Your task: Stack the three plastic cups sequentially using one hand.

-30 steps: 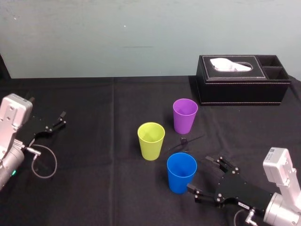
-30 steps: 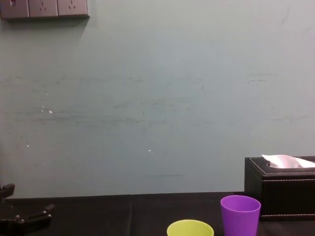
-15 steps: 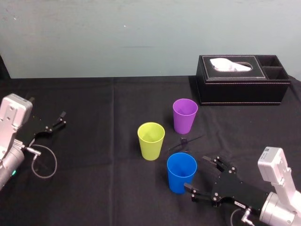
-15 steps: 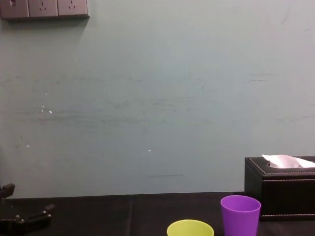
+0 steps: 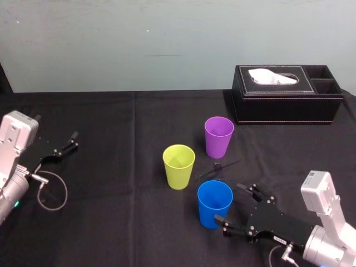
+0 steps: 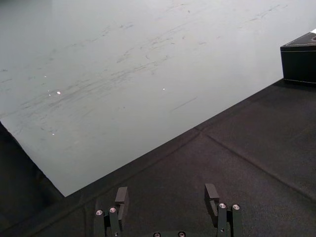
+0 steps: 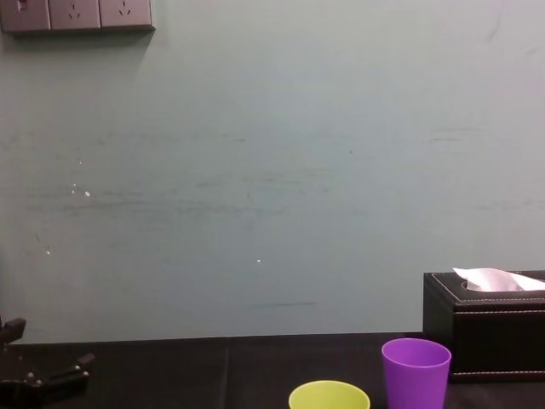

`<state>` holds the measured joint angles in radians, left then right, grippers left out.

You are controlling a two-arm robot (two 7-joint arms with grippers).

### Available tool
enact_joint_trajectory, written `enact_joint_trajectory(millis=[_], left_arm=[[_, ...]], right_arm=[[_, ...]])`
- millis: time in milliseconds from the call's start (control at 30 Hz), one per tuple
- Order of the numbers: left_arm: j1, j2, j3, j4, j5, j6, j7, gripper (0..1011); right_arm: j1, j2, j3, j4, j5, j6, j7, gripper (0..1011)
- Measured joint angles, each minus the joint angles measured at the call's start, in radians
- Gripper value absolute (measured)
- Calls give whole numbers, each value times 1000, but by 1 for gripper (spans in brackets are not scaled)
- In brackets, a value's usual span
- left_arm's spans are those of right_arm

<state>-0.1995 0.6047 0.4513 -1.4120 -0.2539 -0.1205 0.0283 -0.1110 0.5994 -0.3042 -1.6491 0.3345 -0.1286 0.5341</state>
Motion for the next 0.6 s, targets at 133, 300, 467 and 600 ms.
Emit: enact_joint_trajectory(millis=[133,300,467,600], left_arm=[[0,0,0,0,0,0,0,1010],[0,0,0,0,0,0,0,1010],[0,0,0,0,0,0,0,1010],[0,0,0,0,0,0,0,1010]], right_arm=[[5,-3,-4,3,4,5,0,1003],[10,-7,-9,6,8,12,1,1003],[15,-10,-15,9,12,18,1,1003],[21,-16,-21,14,13,20,1,1003]])
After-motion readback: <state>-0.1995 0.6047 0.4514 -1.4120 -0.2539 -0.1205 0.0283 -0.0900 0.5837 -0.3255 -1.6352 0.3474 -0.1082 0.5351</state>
